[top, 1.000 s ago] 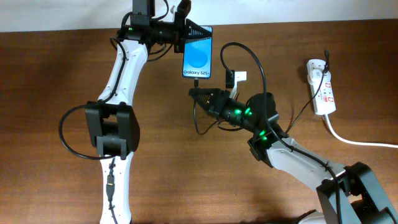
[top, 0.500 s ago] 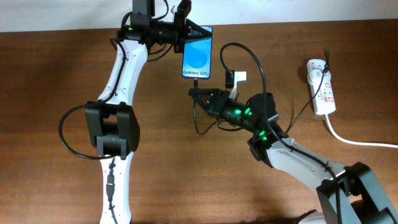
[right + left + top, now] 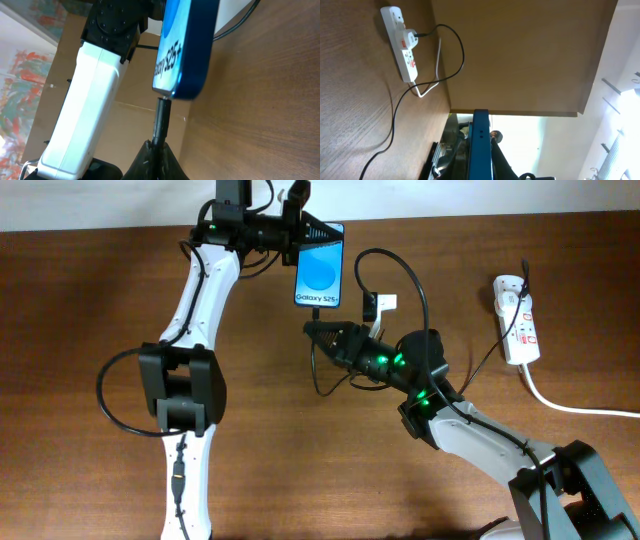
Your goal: Plug charger to phone and switch on socket
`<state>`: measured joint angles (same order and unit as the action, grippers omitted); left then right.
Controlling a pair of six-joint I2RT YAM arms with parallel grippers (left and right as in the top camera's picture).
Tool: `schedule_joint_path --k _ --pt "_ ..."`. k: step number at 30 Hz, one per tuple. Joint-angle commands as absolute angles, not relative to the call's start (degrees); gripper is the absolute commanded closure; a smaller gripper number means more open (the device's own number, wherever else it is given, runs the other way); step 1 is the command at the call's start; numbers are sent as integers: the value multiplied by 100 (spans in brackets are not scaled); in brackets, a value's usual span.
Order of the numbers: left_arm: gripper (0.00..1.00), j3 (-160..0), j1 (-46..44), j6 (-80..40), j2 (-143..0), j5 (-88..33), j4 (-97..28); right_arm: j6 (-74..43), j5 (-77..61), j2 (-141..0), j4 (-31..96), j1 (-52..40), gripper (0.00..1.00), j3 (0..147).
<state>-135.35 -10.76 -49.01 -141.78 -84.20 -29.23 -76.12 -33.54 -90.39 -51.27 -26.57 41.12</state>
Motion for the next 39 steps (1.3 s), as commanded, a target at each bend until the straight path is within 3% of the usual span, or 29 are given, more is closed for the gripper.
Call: schedule_joint_path --k 1,24,33,35,38,39 --pt "100 -13600 -1188 -4788 -14068 -8724 -2910 -7548 -2980 -9061 -5196 -2617 96 4246" --pt "100 -13600 -1271 -4786 -14068 -8921 -2912 -7529 -2891 -9135 -4991 -2134 96 4346" --pt "100 -13600 -1253 -4788 -14068 -8921 -2912 -7529 -3264 -9133 -5391 -2043 57 4346" --pt "100 -13600 -1142 -4606 -14068 -8943 -2915 -7472 -3653 -9111 -5465 -1706 43 4346" --pt "100 -13600 -904 -4388 -14068 -8982 -2917 -6608 -4014 -9109 -4362 -1219 31 4357" --pt "100 -13579 -812 -4101 -14070 -8982 -2921 -5680 -3881 -9107 -3223 -1105 22 4504"
